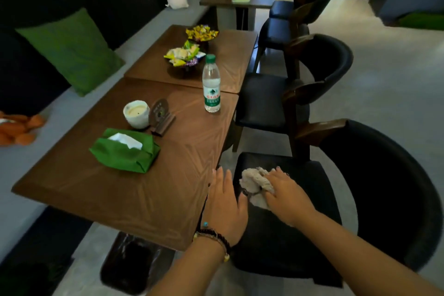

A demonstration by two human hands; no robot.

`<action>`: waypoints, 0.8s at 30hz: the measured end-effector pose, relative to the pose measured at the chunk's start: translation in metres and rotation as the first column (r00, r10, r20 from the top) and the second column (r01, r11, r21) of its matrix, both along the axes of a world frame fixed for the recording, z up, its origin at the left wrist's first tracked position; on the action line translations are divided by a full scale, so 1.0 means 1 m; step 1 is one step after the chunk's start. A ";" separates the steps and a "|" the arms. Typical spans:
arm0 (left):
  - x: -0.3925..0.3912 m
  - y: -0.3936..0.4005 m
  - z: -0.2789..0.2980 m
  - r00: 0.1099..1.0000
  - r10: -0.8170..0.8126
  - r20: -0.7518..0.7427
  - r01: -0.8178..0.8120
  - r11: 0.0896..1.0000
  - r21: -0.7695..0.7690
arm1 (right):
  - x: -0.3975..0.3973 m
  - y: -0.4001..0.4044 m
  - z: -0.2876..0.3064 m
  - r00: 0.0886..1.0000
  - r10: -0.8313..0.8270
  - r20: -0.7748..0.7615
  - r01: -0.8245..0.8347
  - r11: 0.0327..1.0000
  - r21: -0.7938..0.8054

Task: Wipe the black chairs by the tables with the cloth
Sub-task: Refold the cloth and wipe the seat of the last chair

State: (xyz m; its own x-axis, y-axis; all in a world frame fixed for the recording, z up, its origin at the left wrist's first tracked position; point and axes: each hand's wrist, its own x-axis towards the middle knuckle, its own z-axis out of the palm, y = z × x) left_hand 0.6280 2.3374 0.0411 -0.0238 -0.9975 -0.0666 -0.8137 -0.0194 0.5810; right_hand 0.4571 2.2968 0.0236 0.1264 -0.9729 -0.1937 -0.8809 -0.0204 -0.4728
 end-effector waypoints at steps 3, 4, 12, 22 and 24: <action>-0.013 -0.015 0.022 0.998 0.055 -0.026 -0.057 0.996 -0.063 | -0.032 -0.017 0.024 0.996 0.084 -0.025 -0.085 0.994 -0.062; -0.020 -0.021 0.027 0.996 0.081 -0.031 -0.083 0.993 -0.085 | -0.044 -0.023 0.030 0.992 0.122 -0.027 -0.124 0.989 -0.077; -0.107 -0.008 0.045 0.947 0.321 -0.008 -0.320 0.942 -0.101 | -0.138 -0.049 0.068 0.925 0.381 -0.007 -0.379 0.920 -0.099; -0.219 0.032 0.033 0.913 0.402 -0.068 -0.403 0.915 -0.001 | -0.240 -0.038 0.085 0.967 0.255 0.020 -0.253 0.964 -0.077; -0.234 0.035 0.022 0.905 0.416 -0.094 -0.415 0.909 0.028 | -0.258 -0.033 0.081 0.986 0.143 0.090 -0.140 0.989 -0.041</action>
State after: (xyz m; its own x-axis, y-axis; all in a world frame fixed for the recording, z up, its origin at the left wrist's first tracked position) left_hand 0.3941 2.3724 0.0631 0.3861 -0.9179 -0.0920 -0.6715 -0.3480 0.6542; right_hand 0.1988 2.2635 0.1049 0.2789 -0.9499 -0.1412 -0.8206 -0.1593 -0.5489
